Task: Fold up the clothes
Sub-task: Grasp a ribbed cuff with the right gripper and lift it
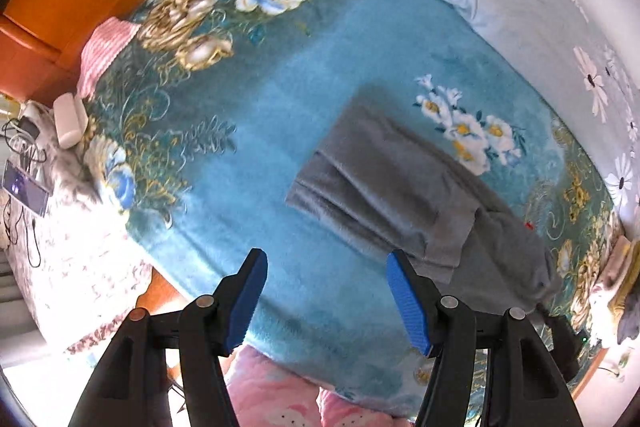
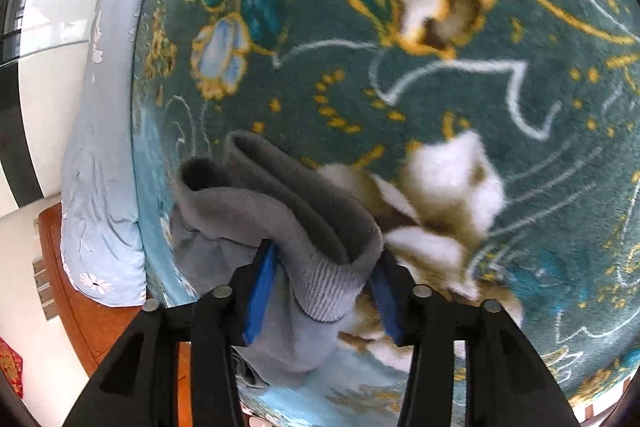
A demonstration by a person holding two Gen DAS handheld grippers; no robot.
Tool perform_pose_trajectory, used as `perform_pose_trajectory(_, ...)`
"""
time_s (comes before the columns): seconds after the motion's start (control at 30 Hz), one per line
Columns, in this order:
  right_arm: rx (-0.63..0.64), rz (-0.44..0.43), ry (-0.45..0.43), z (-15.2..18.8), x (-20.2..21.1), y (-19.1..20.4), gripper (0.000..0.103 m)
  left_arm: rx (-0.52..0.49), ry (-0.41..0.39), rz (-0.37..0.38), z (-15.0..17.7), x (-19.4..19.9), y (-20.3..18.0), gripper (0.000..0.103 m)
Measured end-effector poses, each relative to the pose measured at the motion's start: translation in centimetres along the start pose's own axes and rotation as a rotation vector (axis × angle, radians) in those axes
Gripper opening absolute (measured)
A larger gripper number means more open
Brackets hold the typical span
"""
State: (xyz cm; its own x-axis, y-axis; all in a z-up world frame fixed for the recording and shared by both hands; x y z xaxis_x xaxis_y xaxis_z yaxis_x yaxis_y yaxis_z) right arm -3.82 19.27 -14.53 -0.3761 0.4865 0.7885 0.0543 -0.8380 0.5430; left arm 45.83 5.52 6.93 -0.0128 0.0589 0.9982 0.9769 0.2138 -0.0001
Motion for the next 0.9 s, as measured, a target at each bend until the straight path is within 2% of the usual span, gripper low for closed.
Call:
perform_pose_trajectory(0.17, -0.008, 0.038, -0.008, 0.4, 0.5, 1.0, 0.023, 0.008, -0.006, 0.026, -0.1, 0.5, -0.2, 0.066)
perform_pose_trajectory(0.27, 0.018, 0.038, -0.016, 1.1, 1.5, 2.3, 0.017, 0.0, -0.016, 0.054, -0.5, 0.7, -0.5, 0.066)
perform_pose_trajectory(0.47, 0.135, 0.032, -0.037, 3.4, 3.8, 6.1, 0.014, -0.011, -0.023, 0.109, -0.7, 0.6, 0.1, 0.066)
perform_pose_trajectory(0.6, 0.216, 0.02, -0.054, 5.7, 5.5, 9.9, 0.014, -0.002, -0.037, 0.134, -1.5, 0.4, 2.2, 0.066)
perform_pose_trajectory(0.8, 0.362, 0.027, -0.077, 11.0, 6.9, 16.1, 0.014, 0.115, 0.004, 0.222, -4.7, -1.1, 6.8, 0.066)
perform_pose_trajectory(0.9, 0.406, 0.024, -0.09, 14.5, 6.9, 19.0, 0.014, 0.118, -0.002, 0.268, -7.1, -1.1, 8.6, 0.066)
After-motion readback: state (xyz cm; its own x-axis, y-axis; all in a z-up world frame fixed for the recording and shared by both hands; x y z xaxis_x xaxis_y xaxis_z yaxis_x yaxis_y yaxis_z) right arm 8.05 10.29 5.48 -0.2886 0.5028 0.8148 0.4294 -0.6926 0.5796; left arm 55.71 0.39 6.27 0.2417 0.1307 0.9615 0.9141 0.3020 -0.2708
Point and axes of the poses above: each gripper's, at about its wrist camera, not at the fingertips, and x roughly against the way its jaws point, y to its left, z to its underside, the point moved 6 cm from there along -x, roughly the way its jaws point, and after that the axes turned 2 degrees about -x, right-handed, at the moved point
